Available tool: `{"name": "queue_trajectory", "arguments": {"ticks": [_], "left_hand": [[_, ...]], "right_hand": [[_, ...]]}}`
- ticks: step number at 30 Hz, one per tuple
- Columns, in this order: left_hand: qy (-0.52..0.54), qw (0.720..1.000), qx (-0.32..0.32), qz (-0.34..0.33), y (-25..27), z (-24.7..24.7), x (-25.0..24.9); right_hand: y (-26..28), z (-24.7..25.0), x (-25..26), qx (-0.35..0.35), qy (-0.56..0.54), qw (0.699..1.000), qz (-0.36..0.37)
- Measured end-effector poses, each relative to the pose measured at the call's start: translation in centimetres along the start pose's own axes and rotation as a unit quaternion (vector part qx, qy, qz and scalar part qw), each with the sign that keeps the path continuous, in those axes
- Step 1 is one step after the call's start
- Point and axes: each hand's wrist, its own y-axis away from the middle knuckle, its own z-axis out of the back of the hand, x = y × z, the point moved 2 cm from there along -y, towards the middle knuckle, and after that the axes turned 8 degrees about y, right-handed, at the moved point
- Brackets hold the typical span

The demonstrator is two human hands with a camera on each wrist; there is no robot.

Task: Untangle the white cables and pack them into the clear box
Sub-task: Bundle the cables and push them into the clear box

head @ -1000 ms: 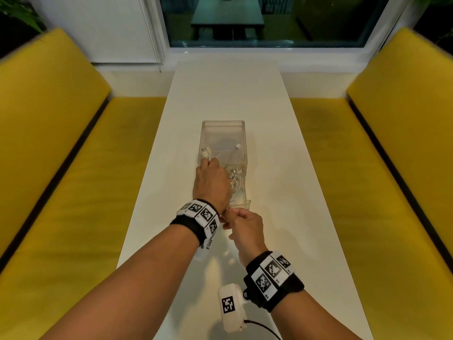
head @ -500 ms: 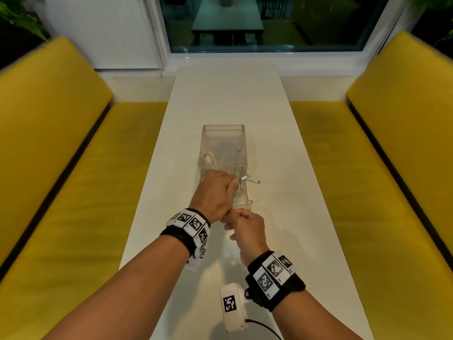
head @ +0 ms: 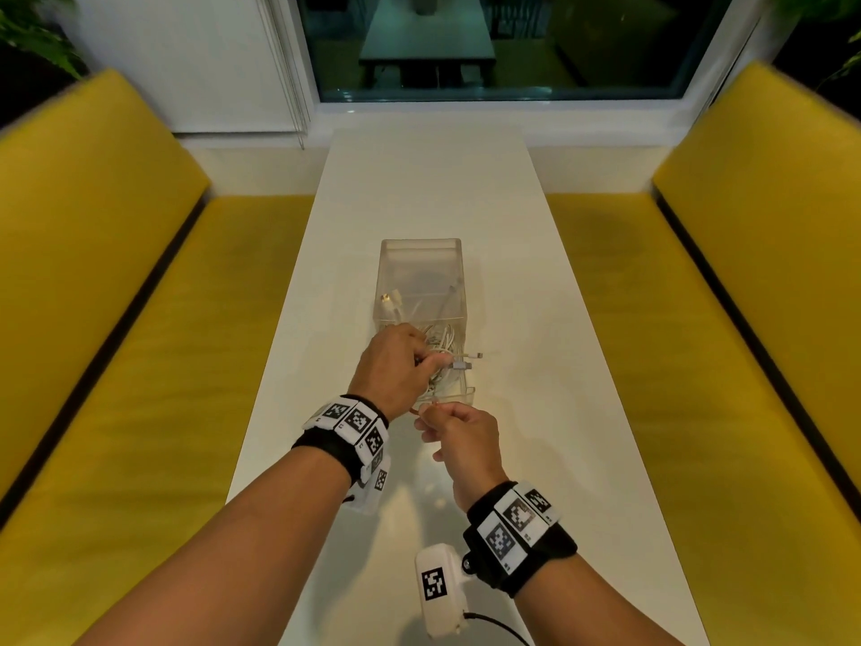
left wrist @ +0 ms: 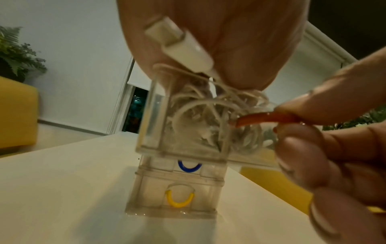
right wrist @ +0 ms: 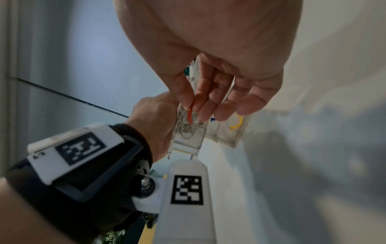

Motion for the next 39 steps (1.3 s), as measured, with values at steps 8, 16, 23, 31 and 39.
{"name": "queue_trajectory", "arguments": {"ticks": [8,16,23,31,39], "left_hand": [[-0.034,0.999,0.042,0.002,-0.2,-0.2,-0.2],[-0.061,0.993,-0.095,0.042,-0.6,-1.6,-0.9],[-0.151,0.976,-0.111,0.111,-2.1,-2.4,-2.0],[-0.108,0.975,-0.149,0.121,-2.6,-3.1,-2.1],[0.047,0.964,-0.227,0.129,-1.5,-2.1,-1.3]], "right_hand": [[-0.1,0.0,0.0,-0.003,-0.001,1.000,-0.008],[0.1,0.1,0.0,0.002,0.007,1.000,-0.010],[0.2,0.3,0.6,-0.007,0.006,1.000,-0.024],[0.1,0.7,0.9,-0.010,-0.027,0.998,-0.047],[0.3,0.0,0.3,-0.005,-0.027,0.999,-0.030]]}}
